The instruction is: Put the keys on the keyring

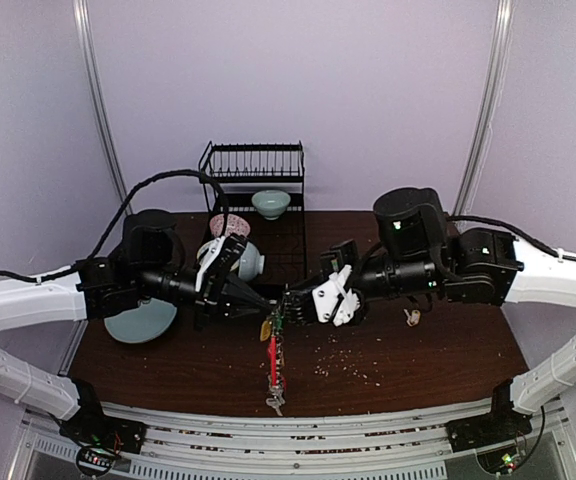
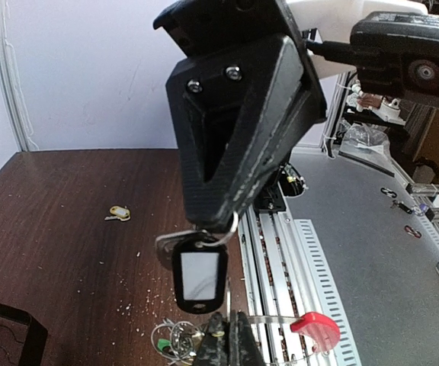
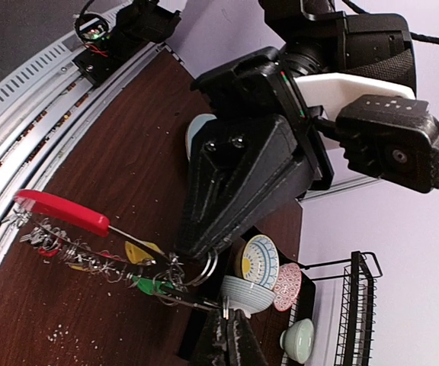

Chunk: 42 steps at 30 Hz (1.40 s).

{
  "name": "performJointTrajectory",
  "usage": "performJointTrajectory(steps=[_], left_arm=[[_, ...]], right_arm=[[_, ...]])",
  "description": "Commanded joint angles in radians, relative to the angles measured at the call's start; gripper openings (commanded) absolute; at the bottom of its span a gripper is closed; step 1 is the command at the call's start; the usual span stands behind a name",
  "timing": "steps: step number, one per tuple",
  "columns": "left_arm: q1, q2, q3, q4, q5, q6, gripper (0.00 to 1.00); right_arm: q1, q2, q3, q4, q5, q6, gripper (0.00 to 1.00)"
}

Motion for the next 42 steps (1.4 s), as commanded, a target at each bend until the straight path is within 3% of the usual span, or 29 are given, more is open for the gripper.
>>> performJointTrajectory(steps=[1,12,21,42], left_arm=[[-0.004,-0.007,0.007,0.094,0.063,-0.018,0.0],[-0.013,-0.021,-0.006,0.133,0.1,-0.04,0.0],[-0.024,-0.015,-0.017,0.183,0.128,-0.094,0.0],[-0.036,0.012,-0.006,0.166,0.105,-0.102,0.0]], right_arm=[[-0.017,0.021,0.055,-0.145,-0.102,0.065,0.0],[-0.12,0.053,0.147,-0.277,-0.393,0.201,0.0],[-0.08,-0.019,0.009,-0.061,-0.261,0.127,0.0],[-0.032,0.006,0.037,-0.058,-0.214,0.06,0.0]])
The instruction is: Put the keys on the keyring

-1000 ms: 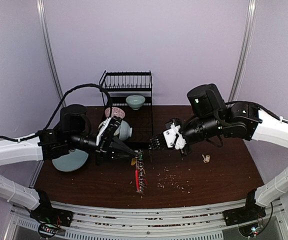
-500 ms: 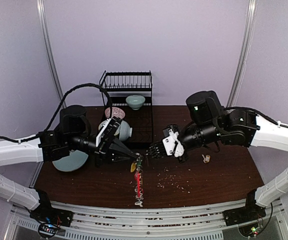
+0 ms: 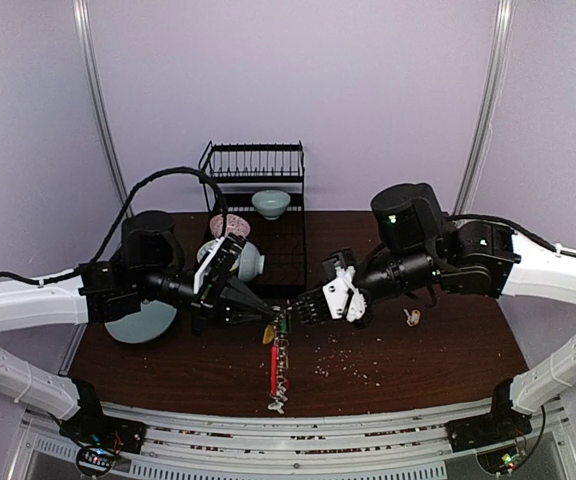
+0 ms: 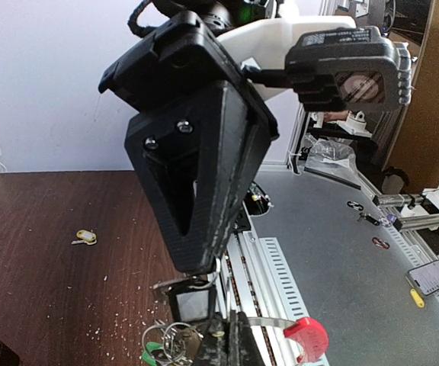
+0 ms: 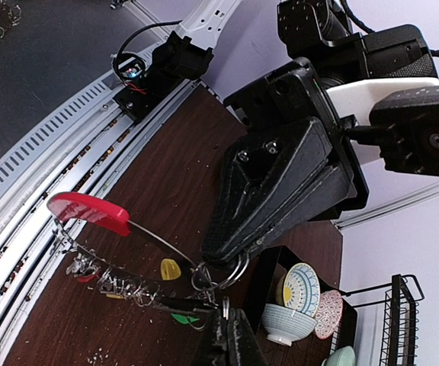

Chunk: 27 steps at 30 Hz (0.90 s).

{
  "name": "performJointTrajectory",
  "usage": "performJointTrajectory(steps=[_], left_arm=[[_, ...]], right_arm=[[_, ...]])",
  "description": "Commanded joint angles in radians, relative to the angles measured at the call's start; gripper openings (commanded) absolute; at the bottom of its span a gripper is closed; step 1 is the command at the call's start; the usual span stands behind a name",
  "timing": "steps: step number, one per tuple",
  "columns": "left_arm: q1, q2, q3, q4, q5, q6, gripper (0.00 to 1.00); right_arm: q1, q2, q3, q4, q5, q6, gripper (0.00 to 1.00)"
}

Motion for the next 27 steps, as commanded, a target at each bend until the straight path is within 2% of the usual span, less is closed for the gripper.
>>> performJointTrajectory(steps=[1,17,23,25,27], left_arm=[[-0.005,0.006,0.009,0.061,0.008,-0.007,0.0],[-0.006,-0.004,0.008,0.052,-0.012,0.005,0.0],[-0.008,-0.024,-0.004,0.068,-0.027,0.007,0.0],[-0.009,-0.037,-0.011,0.079,-0.042,0.005,0.0],[-0.015,-0.049,-0.02,0.086,-0.071,0.011,0.0]], right_arm=[[0.013,-0.005,0.016,0.014,0.02,-0.016,0.0],[0.048,-0.019,0.007,0.019,0.059,-0.019,0.0],[0.076,-0.025,0.0,0.012,0.132,-0.028,0.0],[0.085,-0.041,-0.023,0.054,0.172,-0.012,0.0],[0.087,-0.065,-0.064,0.138,0.211,0.078,0.0]])
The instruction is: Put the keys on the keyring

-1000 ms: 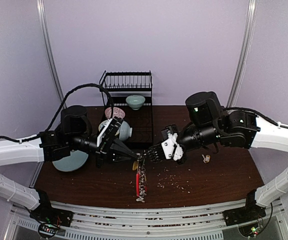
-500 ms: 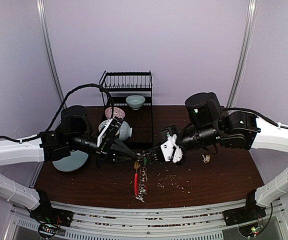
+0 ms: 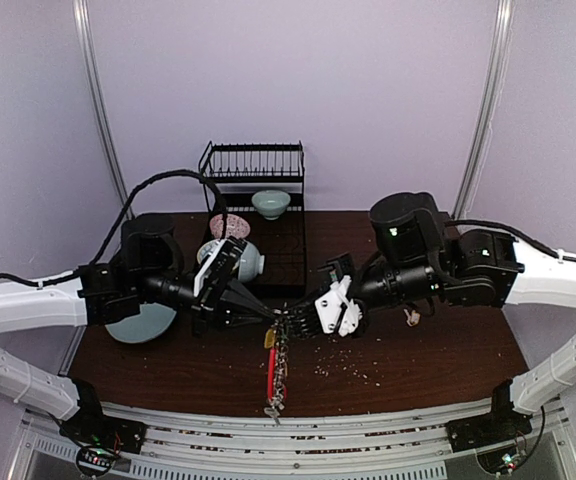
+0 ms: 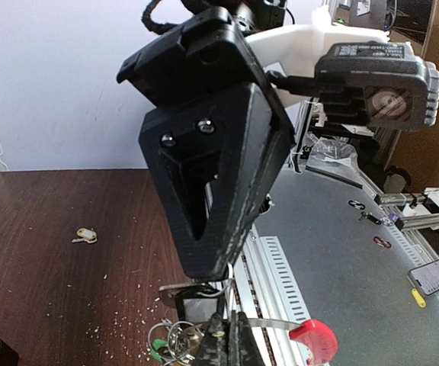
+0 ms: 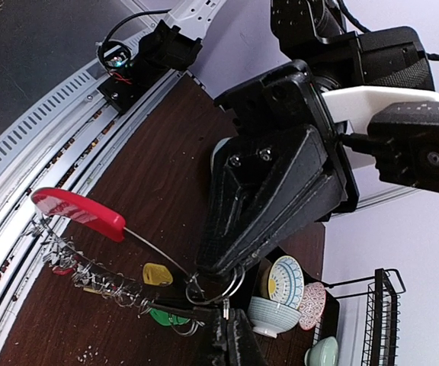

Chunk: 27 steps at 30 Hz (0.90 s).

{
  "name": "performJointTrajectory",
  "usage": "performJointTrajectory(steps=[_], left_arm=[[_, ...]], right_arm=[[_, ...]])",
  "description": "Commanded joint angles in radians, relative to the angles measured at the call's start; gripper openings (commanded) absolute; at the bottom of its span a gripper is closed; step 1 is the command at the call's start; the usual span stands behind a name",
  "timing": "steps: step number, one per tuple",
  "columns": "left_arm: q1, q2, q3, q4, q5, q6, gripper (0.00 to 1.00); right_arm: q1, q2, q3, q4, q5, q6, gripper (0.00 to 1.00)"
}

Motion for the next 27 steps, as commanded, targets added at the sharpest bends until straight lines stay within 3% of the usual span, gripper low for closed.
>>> performJointTrajectory(steps=[1,7,12,16,21,27], left_arm=[[-0.014,-0.049,-0.01,0.078,-0.078,0.023,0.0],[-0.051,-0.151,-0.01,-0.059,-0.438,0.209,0.0],[-0.106,-0.2,-0.036,-0.079,-0.754,0.363,0.0],[-0.185,-0.183,-0.018,-0.144,-0.913,0.528,0.0],[-0.228,-0.214,-0.029,-0.144,-0.885,0.618,0.0],[-0.231,-0.226,-0.035,-0.16,-0.8,0.642,0.0]], right_arm=[[0.016,-0.058,-0.049,0.131,0.103,0.162,0.0],[-0.008,0.034,0.149,-0.214,0.221,0.654,0.0],[-0.036,0.065,0.183,-0.265,0.237,1.036,0.0],[-0.044,0.128,0.267,-0.338,0.218,1.256,0.0],[-0.043,0.156,0.29,-0.331,0.137,1.418,0.0],[-0.028,0.165,0.262,-0.302,0.056,1.434,0.0]])
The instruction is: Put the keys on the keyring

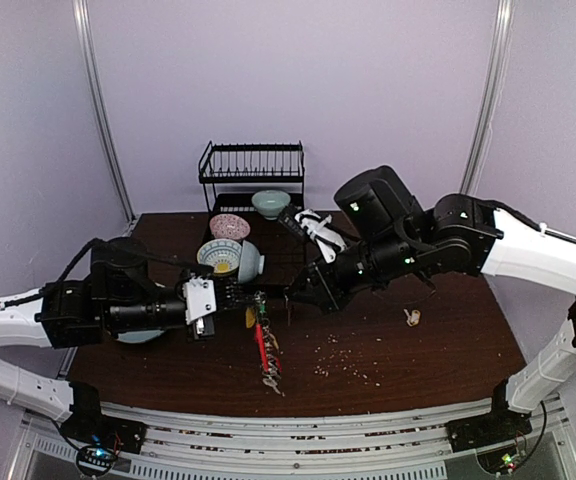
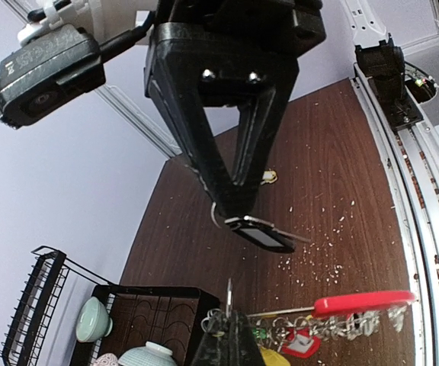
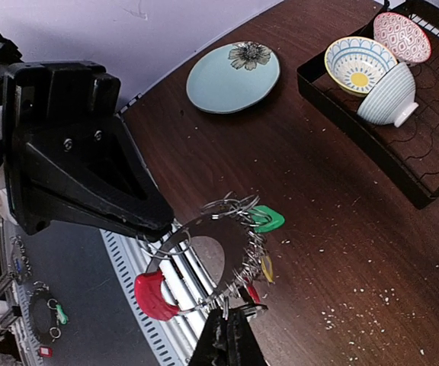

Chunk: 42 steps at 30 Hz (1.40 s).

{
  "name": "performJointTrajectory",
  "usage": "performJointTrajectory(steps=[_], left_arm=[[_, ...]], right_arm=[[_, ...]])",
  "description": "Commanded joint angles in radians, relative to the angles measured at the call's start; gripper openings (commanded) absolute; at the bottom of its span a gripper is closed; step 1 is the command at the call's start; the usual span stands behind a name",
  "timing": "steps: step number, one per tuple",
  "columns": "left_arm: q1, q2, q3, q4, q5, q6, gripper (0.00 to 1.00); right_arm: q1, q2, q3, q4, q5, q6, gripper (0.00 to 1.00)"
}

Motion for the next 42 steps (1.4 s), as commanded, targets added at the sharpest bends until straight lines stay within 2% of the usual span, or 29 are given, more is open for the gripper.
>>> performJointTrajectory(steps=[1,9,28,42], left_arm=[[-0.008,-0.012,0.006,0.049,0.039,0.052,0.0],[-0.009,0.005,0.012,0.052,0.034,0.04,0.0],[-0.014,-0.012,-0.009,0.057,0.051,0.042,0.0],[-0.019,0.0,-0.007,0.06,0.007,0.035,0.0]], right_arm=[[0.013,0.001,-0.014,0.025,-0.089,0.063,0.0],[0.02,0.051,0.012,0.036,-0.126,0.034,0.0],[0.018,0.05,0.036,0.053,-0.079,0.017,0.0],[0.018,0.064,0.04,0.076,-0.172,0.007,0.0]])
